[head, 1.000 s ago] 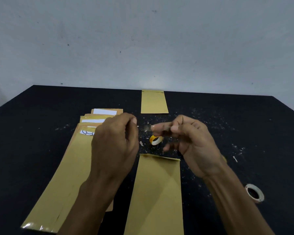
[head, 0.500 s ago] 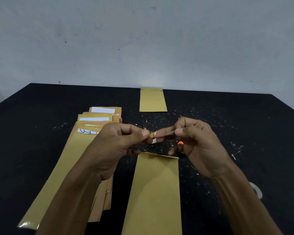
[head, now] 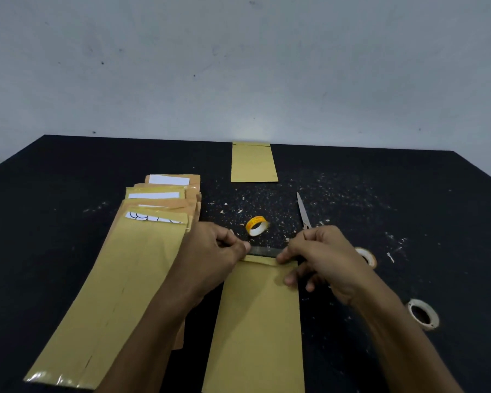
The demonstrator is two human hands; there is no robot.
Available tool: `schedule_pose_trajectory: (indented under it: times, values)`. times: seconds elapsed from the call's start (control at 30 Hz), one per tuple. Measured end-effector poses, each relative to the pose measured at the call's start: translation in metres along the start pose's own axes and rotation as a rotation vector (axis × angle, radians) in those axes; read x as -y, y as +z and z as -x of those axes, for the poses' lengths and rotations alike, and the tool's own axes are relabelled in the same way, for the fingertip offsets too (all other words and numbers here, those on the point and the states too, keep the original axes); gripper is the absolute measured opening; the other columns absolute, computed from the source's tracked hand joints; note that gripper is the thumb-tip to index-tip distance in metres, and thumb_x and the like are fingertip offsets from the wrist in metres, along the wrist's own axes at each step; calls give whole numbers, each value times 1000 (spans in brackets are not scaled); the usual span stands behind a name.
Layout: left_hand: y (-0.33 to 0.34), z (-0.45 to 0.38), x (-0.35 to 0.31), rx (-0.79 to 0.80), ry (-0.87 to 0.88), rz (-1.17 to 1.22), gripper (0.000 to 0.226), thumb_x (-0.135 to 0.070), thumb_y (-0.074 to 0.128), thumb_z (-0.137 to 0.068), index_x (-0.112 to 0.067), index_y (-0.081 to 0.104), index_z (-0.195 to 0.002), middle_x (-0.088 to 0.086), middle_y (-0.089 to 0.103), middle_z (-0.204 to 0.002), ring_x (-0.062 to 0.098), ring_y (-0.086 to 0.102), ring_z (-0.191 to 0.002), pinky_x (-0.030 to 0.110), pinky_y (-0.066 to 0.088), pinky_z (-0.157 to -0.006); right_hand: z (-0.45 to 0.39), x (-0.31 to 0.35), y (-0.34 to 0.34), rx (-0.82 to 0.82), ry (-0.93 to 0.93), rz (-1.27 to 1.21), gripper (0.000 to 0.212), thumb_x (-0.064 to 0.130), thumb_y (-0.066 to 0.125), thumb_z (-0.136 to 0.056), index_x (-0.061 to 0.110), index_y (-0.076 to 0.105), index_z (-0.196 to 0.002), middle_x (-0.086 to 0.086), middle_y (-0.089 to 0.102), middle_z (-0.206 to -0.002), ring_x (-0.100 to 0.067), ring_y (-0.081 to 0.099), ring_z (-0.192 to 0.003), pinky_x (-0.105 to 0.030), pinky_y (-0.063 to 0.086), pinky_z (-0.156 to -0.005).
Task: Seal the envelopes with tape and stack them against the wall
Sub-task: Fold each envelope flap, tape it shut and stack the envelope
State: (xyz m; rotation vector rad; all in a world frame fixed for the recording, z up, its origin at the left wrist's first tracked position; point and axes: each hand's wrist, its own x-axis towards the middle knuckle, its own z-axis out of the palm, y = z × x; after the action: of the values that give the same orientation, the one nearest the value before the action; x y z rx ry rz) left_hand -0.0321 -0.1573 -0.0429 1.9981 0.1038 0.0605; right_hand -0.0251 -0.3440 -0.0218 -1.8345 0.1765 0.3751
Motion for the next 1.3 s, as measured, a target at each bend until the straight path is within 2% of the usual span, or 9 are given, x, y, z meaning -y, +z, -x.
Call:
schedule_pose_trajectory:
  times: [0.2, 0.27, 0.4, 0.53, 0.7, 0.9, 0.97, 1.13, 1.3]
  values:
    - [5, 0, 9, -48, -1, -90, 21, -25, 80, -81, -15, 75, -63, -5, 65, -52, 9, 58, -50, 33, 53, -61, -4, -8, 5, -44, 17, 15, 21, 2, 63, -86, -18, 62, -91, -21, 70, -86, -23, 66, -48, -22, 34, -34]
    - [7, 3, 7, -82, 6, -91, 24, -30, 82, -78, -15, 74, -61, -3, 66, -53, 9, 59, -50, 31, 51, -57, -5, -12, 8, -87, -11, 10, 28, 9, 69, -85, -17, 62, -89, -22, 72, -89, -25, 67, -49, -22, 34, -35]
    - [14, 8, 4, -179, 10, -135, 24, -36, 86, -71, -20, 73, -59, -7, 67, -54, 2, 60, -52, 19, 45, -51, -6, -22, 16, -198, -119, 78, 30, 17, 81, -81, 0, 60, -67, -14, 62, -58, -27, 68, -48, -23, 36, -36]
    - [19, 10, 3, -199, 0, -236, 23, -38, 86, -71, -22, 73, -63, -10, 65, -58, 3, 61, -57, 26, 52, -59, -8, -28, 22, -274, -183, 210, 27, 16, 81, -79, 9, 61, -62, -5, 63, -47, -18, 66, -44, -22, 43, -42]
    - [24, 8, 3, -223, -19, -277, 26, -35, 86, -70, -24, 67, -56, -13, 60, -53, 8, 59, -56, 28, 51, -59, -11, -28, 26, -318, -183, 306, 25, 19, 81, -77, 14, 63, -61, 0, 63, -46, -10, 63, -41, -21, 45, -43]
    - [26, 8, 1, -217, -36, -312, 27, -34, 84, -72, -24, 65, -56, -14, 54, -49, 7, 55, -58, 28, 49, -64, -15, -30, 28, -361, -197, 390, 26, 23, 83, -74, 15, 62, -60, -2, 63, -50, -19, 67, -56, -39, 59, -57]
    - [27, 9, 1, -226, -33, -337, 24, -34, 82, -72, -23, 66, -58, -12, 54, -50, 11, 56, -63, 31, 50, -72, -14, -31, 29, -367, -221, 425, 27, 23, 83, -74, 16, 61, -60, 0, 62, -52, -21, 66, -60, -39, 58, -61]
    - [29, 8, 2, -234, 7, -388, 23, -32, 81, -74, -19, 69, -60, -7, 59, -52, 11, 58, -59, 26, 45, -66, -12, -32, 31, -379, -244, 446, 28, 24, 83, -75, 17, 60, -62, 1, 62, -52, -18, 64, -56, -37, 57, -64]
    - [31, 9, 3, -236, 47, -513, 28, -36, 78, -77, -12, 73, -65, 2, 68, -63, 19, 63, -66, 36, 53, -67, -13, -33, 31, -383, -241, 444, 27, 22, 83, -76, 17, 60, -63, 2, 63, -55, -18, 64, -57, -37, 58, -64]
